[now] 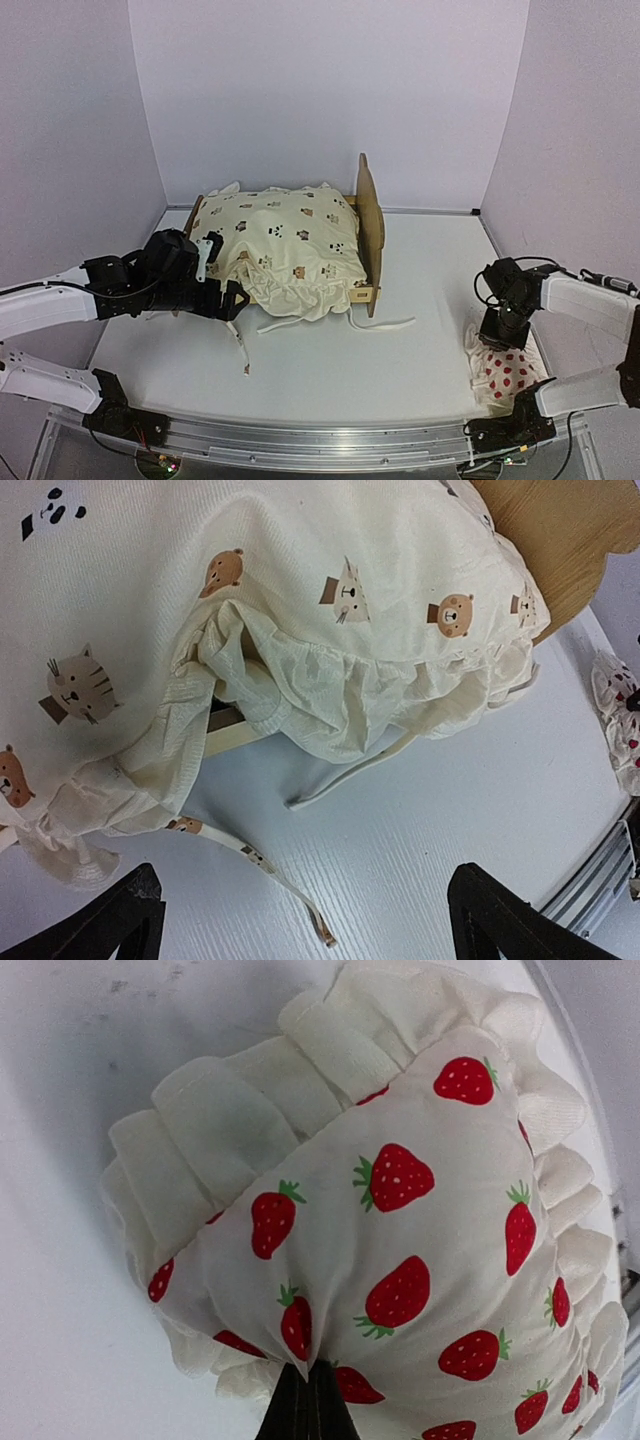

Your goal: Set up the pet bed

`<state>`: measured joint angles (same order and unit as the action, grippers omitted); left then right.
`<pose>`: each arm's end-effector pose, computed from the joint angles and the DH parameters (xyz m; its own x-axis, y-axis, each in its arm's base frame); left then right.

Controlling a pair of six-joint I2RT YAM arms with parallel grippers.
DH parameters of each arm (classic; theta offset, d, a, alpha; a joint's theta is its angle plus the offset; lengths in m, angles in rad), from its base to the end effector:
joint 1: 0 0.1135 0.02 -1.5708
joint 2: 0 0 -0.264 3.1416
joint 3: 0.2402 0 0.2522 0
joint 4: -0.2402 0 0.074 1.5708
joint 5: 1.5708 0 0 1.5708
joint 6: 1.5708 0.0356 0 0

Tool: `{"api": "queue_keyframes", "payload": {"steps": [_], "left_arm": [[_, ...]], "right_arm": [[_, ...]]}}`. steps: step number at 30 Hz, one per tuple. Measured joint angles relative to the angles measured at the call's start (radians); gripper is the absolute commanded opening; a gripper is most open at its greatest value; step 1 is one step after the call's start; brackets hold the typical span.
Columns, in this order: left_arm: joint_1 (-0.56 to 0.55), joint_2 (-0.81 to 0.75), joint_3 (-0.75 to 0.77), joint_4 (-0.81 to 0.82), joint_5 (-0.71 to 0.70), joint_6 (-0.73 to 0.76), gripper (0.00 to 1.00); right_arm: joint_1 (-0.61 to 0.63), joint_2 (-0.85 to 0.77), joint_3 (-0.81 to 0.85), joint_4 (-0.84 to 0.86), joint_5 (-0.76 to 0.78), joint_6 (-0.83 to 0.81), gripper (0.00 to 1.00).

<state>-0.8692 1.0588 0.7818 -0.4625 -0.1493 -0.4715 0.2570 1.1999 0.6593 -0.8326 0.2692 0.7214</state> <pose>0.1482 -0.1672 0.2608 -0.6984 0.1306 -0.7037 0.4122 0.8772 -0.2463 0.1828 0.0382 0.1787 -0.8406 0.4374 -0.3196 0.4803 0.8746 -0.0662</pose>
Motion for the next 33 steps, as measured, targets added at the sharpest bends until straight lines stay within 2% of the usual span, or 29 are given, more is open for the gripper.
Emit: {"api": "queue_keyframes", "payload": {"steps": [2, 3, 4, 7, 9, 10, 19, 28, 30, 31, 33], "left_arm": [[0.000, 0.000, -0.007, 0.007, 0.000, -0.001, 1.00], [0.000, 0.000, -0.008, 0.010, 0.000, -0.002, 0.99], [0.000, 0.001, -0.008, 0.011, 0.001, -0.001, 1.00], [0.000, 0.005, -0.008, 0.019, 0.001, -0.001, 1.00], [0.000, 0.011, -0.008, 0.019, 0.001, -0.001, 1.00], [0.000, 0.013, -0.008, 0.019, 0.000, -0.001, 1.00], [0.000, 0.040, -0.008, 0.019, 0.008, 0.000, 0.99], [0.000, 0.062, -0.002, 0.020, 0.027, 0.001, 0.99], [0.000, 0.065, 0.000, 0.020, 0.028, 0.002, 0.99], [0.000, 0.067, 0.002, 0.020, 0.032, 0.002, 0.99], [0.000, 0.073, 0.003, 0.024, 0.037, 0.002, 0.99]], "right_arm": [[0.026, 0.013, 0.036, 0.013, -0.027, 0.023, 0.01], [0.045, 0.030, 0.072, 0.015, -0.034, 0.038, 0.05], [0.061, 0.054, 0.113, 0.022, -0.039, 0.051, 0.19], [0.091, 0.128, 0.231, 0.062, -0.058, 0.074, 0.75], [0.097, 0.176, 0.295, 0.091, -0.074, 0.067, 0.95], [0.098, 0.195, 0.316, 0.103, -0.081, 0.058, 0.98], [0.098, 0.276, 0.335, 0.097, -0.120, -0.137, 0.96], [0.098, 0.323, 0.322, 0.034, -0.115, -0.287, 0.79], [0.098, 0.349, 0.306, 0.031, -0.111, -0.293, 0.72], [0.098, 0.360, 0.299, 0.029, -0.109, -0.298, 0.65], [0.098, 0.377, 0.286, 0.028, -0.102, -0.303, 0.43]]}}
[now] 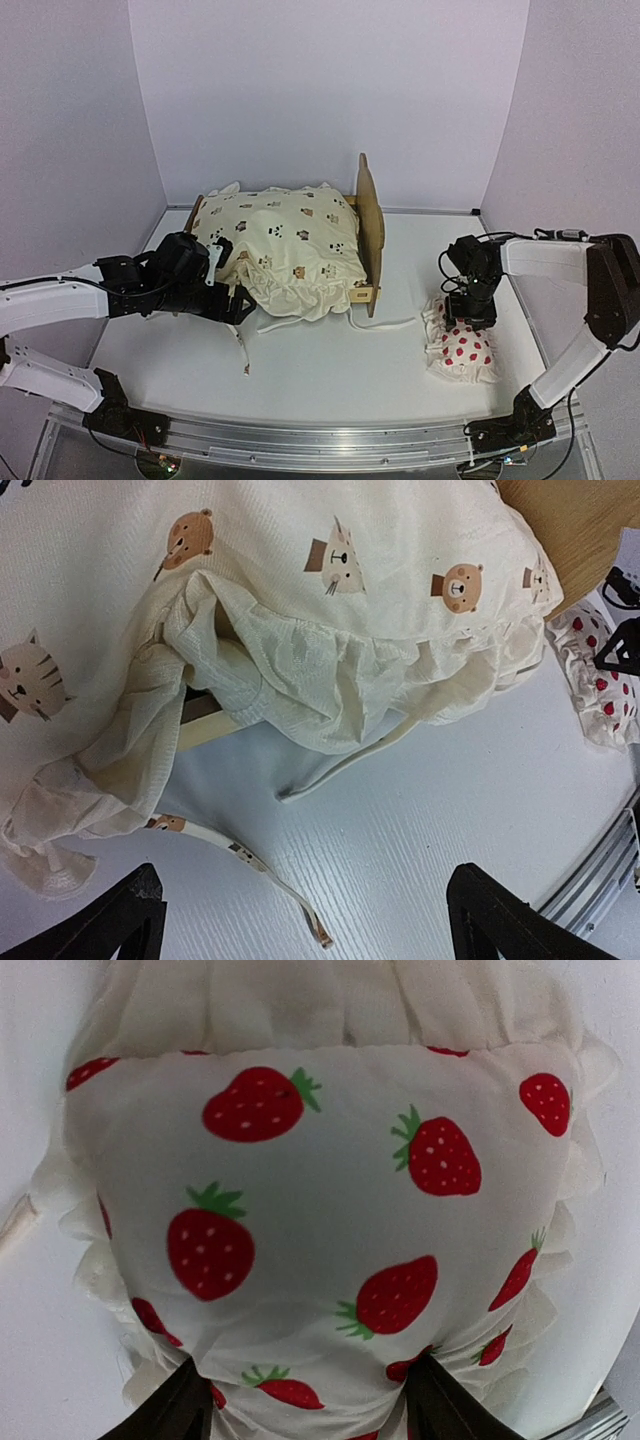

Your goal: Set up the pet bed

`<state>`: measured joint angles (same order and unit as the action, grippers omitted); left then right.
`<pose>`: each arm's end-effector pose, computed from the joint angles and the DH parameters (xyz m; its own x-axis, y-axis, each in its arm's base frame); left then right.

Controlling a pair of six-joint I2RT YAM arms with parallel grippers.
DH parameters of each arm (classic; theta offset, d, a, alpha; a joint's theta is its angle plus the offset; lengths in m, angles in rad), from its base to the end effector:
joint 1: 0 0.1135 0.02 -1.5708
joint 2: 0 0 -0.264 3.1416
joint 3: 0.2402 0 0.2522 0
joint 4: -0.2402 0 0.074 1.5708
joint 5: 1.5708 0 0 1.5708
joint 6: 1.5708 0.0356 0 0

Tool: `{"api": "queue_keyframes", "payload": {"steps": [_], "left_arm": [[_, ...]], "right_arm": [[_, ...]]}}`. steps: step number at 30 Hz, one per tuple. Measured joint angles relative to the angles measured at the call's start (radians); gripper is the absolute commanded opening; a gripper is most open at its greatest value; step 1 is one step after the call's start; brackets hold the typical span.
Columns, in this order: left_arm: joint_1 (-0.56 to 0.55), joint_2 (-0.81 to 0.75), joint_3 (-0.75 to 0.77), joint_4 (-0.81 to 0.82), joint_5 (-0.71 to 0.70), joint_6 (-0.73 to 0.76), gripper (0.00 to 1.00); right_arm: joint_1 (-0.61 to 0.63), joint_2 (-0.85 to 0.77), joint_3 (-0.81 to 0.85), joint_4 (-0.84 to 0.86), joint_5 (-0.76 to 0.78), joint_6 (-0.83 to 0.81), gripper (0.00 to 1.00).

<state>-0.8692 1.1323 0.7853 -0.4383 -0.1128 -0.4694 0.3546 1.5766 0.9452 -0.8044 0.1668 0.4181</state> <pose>0.1554 -0.1777 0.2483 -0.7271 0.1640 -0.6667 0.4246 0.8705 -0.2489 0.2547 0.0880 0.1732 -0.9797 0.0642 -0.1898 0.0836 0.9919 -0.0957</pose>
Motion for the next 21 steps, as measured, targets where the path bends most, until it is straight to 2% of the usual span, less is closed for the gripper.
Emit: {"api": "queue_keyframes", "payload": {"steps": [4, 5, 8, 11, 21], "left_arm": [[0.000, 0.006, 0.000, 0.003, 0.007, 0.000, 0.98], [0.000, 0.006, 0.000, 0.003, 0.007, 0.000, 0.98], [0.000, 0.008, 0.000, 0.002, 0.007, 0.000, 0.98], [0.000, 0.007, 0.000, 0.002, 0.006, 0.000, 0.98], [0.000, -0.022, 0.004, 0.002, -0.011, 0.002, 0.98]], "right_arm": [[0.000, 0.001, -0.006, -0.001, 0.014, -0.004, 0.05], [0.001, -0.001, -0.006, -0.002, 0.018, -0.005, 0.00], [0.007, -0.023, 0.007, -0.021, 0.021, -0.005, 0.00], [0.029, -0.053, 0.101, -0.100, 0.037, -0.002, 0.00], [0.281, -0.035, 0.713, -0.273, 0.134, 0.001, 0.00]]}}
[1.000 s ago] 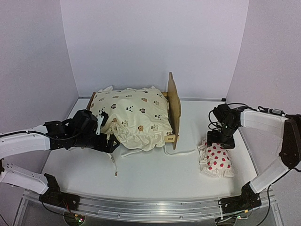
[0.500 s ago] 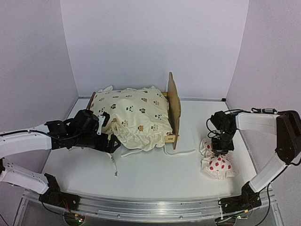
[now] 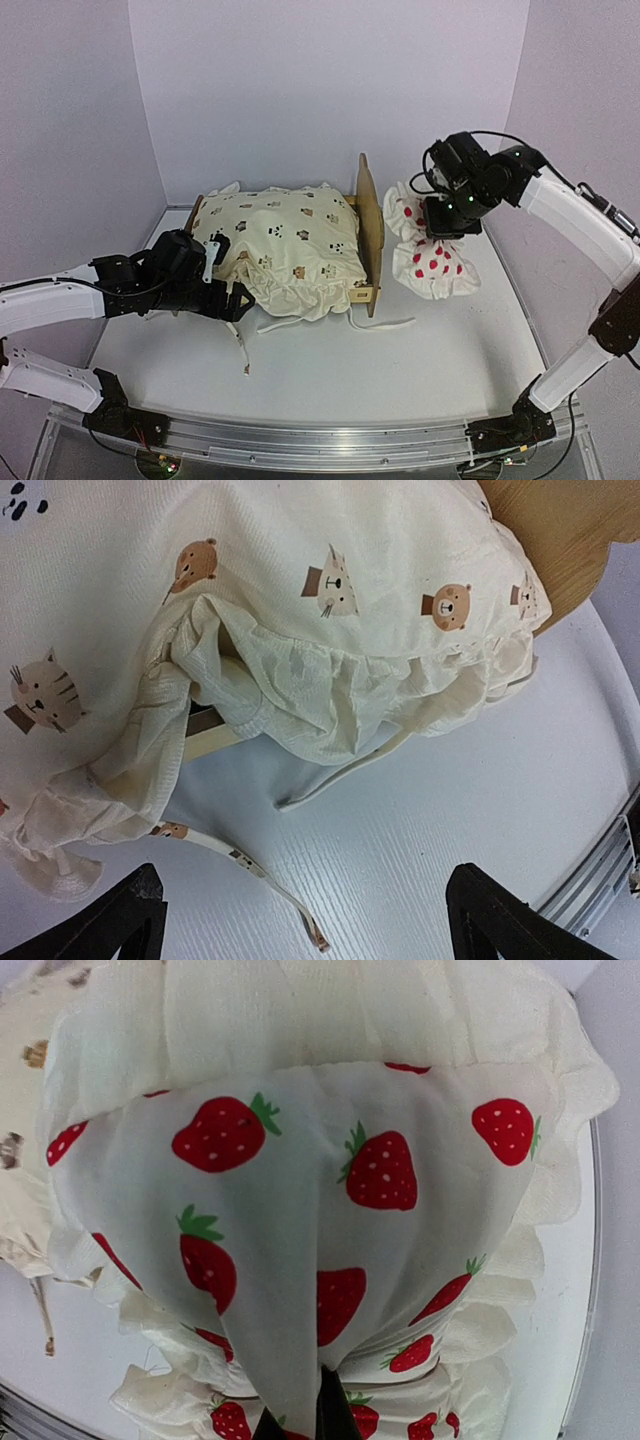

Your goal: Set up the pet bed

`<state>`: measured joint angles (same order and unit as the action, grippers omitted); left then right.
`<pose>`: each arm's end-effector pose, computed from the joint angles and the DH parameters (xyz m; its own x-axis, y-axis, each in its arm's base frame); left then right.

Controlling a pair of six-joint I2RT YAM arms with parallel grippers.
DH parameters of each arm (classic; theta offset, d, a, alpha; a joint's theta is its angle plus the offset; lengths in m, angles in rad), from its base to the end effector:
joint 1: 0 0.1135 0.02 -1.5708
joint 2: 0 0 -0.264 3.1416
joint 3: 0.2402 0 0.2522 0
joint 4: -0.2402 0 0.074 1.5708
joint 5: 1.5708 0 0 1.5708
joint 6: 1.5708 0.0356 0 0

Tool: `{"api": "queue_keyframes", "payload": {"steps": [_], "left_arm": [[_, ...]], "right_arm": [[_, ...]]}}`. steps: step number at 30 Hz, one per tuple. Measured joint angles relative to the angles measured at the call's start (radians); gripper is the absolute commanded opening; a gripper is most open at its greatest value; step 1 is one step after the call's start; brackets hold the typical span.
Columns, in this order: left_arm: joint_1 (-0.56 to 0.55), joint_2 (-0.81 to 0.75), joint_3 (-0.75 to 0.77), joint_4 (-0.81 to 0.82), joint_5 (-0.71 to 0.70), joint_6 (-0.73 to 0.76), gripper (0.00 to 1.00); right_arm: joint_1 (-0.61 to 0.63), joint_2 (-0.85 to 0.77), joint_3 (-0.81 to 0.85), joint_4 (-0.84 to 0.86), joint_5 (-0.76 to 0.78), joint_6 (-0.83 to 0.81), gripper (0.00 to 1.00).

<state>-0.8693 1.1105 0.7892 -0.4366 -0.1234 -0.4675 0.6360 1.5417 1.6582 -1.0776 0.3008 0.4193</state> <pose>0.1540 -0.1755 0.2544 -0.7116 0.1494 -0.6865 0.4253 0.8693 -0.2518 0.2560 0.1759 0.3769 -0.7778 -0.0909 -0.6219 -0.1250 0.9921 0.0113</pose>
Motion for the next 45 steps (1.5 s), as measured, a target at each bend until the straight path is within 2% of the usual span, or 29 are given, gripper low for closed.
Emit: {"api": "queue_keyframes", "payload": {"steps": [10, 14, 27, 45], "left_arm": [[0.000, -0.015, 0.009, 0.000, -0.008, -0.001, 0.98], [0.000, -0.020, 0.009, 0.000, -0.010, -0.001, 0.98], [0.000, -0.021, 0.009, 0.000, -0.010, -0.005, 0.97], [0.000, -0.010, 0.007, 0.022, -0.008, -0.013, 0.96]], "right_arm": [[0.166, 0.310, 0.678, -0.137, 0.122, -0.046, 0.00], [0.172, 0.404, 0.831, -0.139, 0.119, -0.057, 0.00], [0.171, 0.593, 0.855, 0.034, 0.086, -0.053, 0.00], [0.171, 0.767, 0.872, 0.173, 0.124, -0.044, 0.00]]}}
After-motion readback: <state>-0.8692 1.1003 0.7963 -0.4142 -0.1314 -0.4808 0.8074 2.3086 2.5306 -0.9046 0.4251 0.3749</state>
